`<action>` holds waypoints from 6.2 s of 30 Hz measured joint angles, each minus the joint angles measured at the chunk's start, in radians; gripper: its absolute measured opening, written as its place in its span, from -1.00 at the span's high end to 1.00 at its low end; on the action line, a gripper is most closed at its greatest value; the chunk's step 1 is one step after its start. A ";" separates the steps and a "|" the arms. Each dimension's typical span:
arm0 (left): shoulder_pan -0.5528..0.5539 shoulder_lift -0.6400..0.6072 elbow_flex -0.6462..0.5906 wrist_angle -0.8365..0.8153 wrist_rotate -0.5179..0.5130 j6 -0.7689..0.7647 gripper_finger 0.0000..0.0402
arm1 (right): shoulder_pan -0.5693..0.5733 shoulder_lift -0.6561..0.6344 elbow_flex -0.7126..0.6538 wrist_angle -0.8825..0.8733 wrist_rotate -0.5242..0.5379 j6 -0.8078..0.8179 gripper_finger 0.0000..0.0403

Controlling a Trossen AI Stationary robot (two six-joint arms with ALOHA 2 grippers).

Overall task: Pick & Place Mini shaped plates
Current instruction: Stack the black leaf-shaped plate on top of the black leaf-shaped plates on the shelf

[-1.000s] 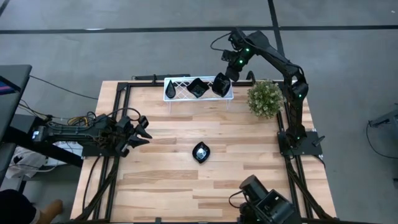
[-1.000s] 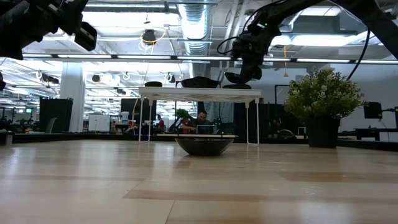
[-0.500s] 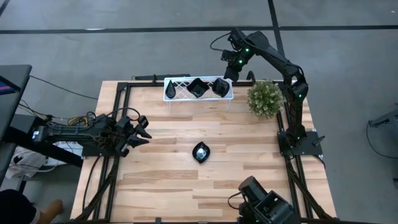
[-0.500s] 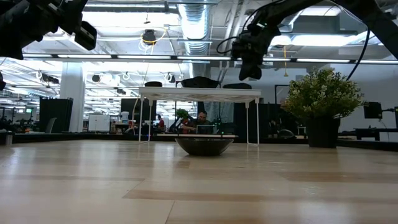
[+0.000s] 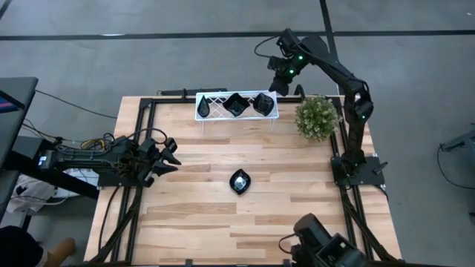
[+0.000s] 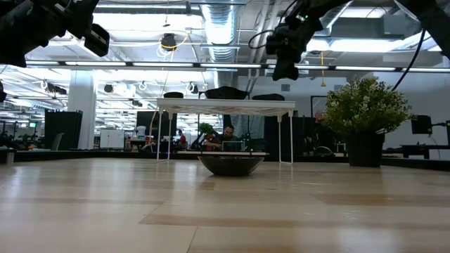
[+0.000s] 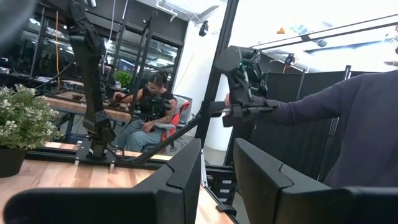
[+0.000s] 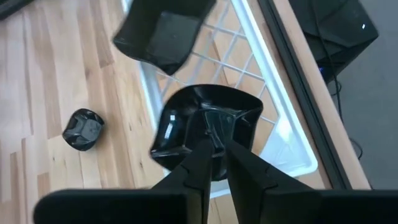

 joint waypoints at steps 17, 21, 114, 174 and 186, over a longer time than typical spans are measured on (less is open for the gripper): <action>0.000 0.000 0.000 0.000 0.000 0.000 0.52 | 0.154 -0.235 0.000 -0.083 -0.014 0.127 0.79; 0.000 0.000 0.000 -0.001 0.000 0.000 0.52 | 0.252 -0.261 0.000 -0.114 -0.014 0.145 0.79; 0.000 -0.001 0.000 -0.001 0.027 -0.015 0.52 | 0.871 -0.134 -0.920 0.988 0.289 0.991 0.76; 0.000 -0.001 0.000 -0.001 0.027 -0.014 0.52 | 0.853 -0.128 -0.999 0.988 0.464 0.956 0.39; 0.000 -0.001 0.000 0.002 0.027 -0.015 0.52 | 0.852 -0.127 -1.004 1.032 0.463 0.966 0.39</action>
